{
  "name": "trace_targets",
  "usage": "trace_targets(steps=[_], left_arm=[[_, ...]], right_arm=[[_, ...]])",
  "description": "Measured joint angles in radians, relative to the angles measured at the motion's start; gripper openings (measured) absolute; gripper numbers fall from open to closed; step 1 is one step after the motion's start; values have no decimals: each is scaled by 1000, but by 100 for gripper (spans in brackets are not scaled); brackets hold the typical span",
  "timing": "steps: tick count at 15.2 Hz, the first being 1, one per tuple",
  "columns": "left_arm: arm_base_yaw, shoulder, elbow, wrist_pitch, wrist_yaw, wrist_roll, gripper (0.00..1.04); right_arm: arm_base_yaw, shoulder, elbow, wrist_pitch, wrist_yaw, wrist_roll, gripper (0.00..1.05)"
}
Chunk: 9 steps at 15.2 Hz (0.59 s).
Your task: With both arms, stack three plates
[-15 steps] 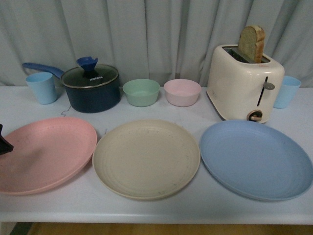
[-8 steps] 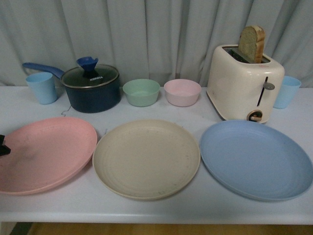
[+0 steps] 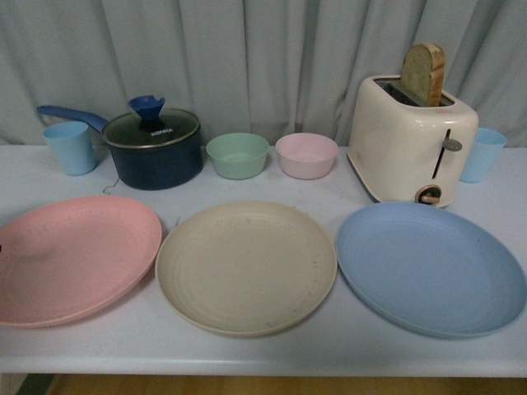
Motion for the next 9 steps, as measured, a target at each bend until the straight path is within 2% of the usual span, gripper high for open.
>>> trace_targets(steps=[2,6,8,9], left_arm=[[18,-58,-24,-1,-21,-5,3],[37,-242,-97,-8,-141,-24,3],[-14,-356,-138,-37,-185,-65,3],[-69,-420,-143,-47,-209,-94,3]], right_arm=[[0,0,0,0,0,0,98],[0,0,0,0,0,0,98],[0,0,0,0,0,0,98],[0,0,0,0,0,0,98]])
